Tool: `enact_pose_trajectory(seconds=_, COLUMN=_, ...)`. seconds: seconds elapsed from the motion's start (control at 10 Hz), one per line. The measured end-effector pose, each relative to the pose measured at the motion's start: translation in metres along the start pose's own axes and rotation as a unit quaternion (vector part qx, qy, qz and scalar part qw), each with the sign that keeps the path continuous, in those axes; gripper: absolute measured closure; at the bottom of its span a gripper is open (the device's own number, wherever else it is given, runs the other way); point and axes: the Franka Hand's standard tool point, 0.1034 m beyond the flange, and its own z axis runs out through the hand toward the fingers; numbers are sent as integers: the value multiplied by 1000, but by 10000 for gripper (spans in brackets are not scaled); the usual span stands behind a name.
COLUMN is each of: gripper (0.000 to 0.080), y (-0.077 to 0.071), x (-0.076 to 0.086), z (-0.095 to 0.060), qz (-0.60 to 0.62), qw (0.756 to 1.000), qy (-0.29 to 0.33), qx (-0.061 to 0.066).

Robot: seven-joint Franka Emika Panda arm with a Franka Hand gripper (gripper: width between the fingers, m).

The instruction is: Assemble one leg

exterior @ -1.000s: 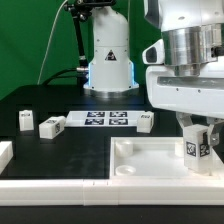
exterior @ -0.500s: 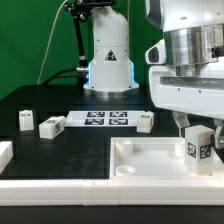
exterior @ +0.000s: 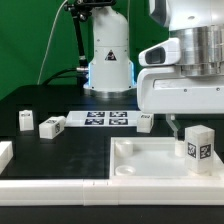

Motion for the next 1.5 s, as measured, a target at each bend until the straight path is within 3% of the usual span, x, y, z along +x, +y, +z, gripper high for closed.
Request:
enact_pose_trajectory(seconds=0.2, gripper=150, y=4, x=2, z=0, qz=-104, qw=995, qy=3, qx=-7)
enact_pose_trajectory(seconds=0.5, gripper=150, y=1, x=3, z=-1, qz=-242, qw=970, qy=13, qx=-30)
enact_pose_trajectory(seconds=0.7, gripper=150, y=8, x=6, z=-1, qz=-318, qw=947, qy=10, qx=-32)
enact_pose_trajectory(seconds=0.9, gripper=150, y=7, x=6, z=0, qz=-318, qw=947, qy=10, qx=-32)
enact_pose_trajectory(seconds=1.1, gripper=416, y=7, x=6, z=0, qz=-318, qw=947, qy=10, qx=-32)
enact_pose_trajectory(seconds=1.2, gripper=510, y=7, x=6, z=0, qz=-318, qw=947, qy=10, qx=-32)
enact_pose_trajectory(seconds=1.5, gripper=510, y=7, x=6, z=0, qz=-301, qw=953, qy=10, qx=-31)
